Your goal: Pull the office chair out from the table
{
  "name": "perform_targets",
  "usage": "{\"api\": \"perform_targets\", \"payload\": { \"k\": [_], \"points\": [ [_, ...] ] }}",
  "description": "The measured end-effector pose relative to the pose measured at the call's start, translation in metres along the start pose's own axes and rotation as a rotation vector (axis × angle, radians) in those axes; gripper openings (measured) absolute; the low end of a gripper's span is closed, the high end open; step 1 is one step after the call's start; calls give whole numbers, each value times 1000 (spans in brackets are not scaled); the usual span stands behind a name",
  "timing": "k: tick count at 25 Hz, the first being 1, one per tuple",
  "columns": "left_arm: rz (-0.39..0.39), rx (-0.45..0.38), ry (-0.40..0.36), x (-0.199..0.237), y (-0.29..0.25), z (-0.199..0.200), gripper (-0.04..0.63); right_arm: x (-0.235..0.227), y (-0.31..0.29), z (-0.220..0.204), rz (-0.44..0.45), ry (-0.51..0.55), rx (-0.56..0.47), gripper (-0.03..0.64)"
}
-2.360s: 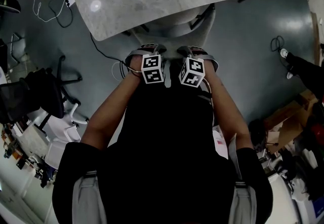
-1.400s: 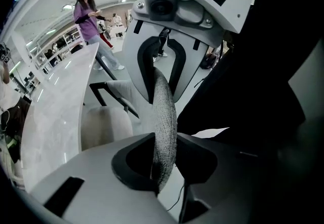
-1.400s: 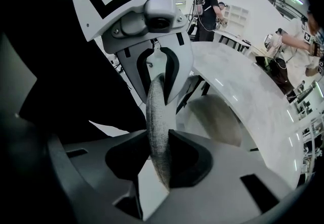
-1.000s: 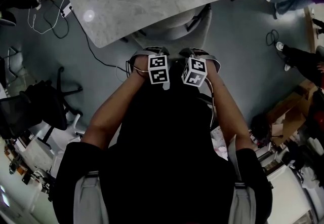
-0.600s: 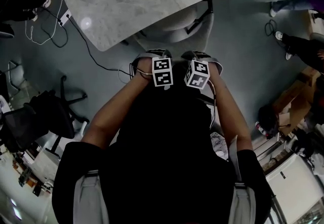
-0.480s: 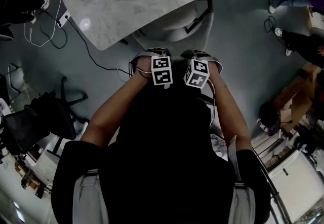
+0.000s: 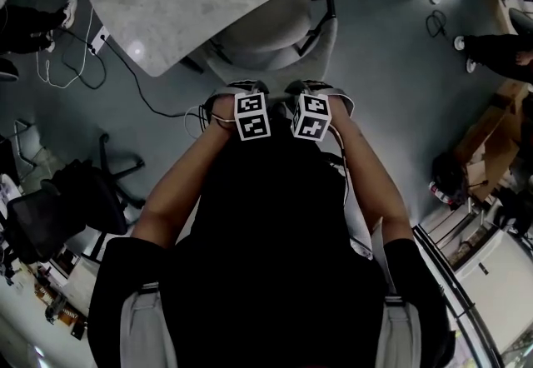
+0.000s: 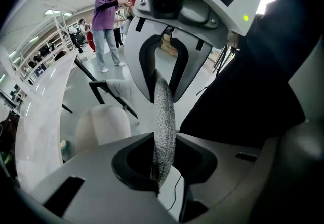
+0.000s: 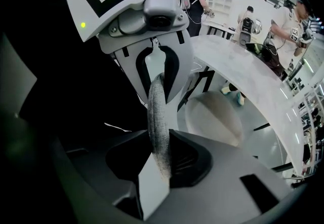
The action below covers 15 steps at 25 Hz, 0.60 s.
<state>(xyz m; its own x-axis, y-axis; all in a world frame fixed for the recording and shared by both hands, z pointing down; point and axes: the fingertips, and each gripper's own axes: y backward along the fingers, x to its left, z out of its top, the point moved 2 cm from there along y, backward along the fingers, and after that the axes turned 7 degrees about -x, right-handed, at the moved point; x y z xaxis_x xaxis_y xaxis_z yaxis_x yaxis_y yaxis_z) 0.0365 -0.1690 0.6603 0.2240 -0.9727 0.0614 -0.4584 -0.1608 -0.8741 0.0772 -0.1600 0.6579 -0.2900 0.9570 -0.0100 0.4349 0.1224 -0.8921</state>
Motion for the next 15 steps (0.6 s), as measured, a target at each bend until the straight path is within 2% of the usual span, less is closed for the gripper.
{"api": "perform_targets", "payload": {
  "k": [15],
  "points": [
    [7, 6, 23, -96, -13, 1, 91, 97, 0, -16, 24, 43, 2, 98]
  ]
}}
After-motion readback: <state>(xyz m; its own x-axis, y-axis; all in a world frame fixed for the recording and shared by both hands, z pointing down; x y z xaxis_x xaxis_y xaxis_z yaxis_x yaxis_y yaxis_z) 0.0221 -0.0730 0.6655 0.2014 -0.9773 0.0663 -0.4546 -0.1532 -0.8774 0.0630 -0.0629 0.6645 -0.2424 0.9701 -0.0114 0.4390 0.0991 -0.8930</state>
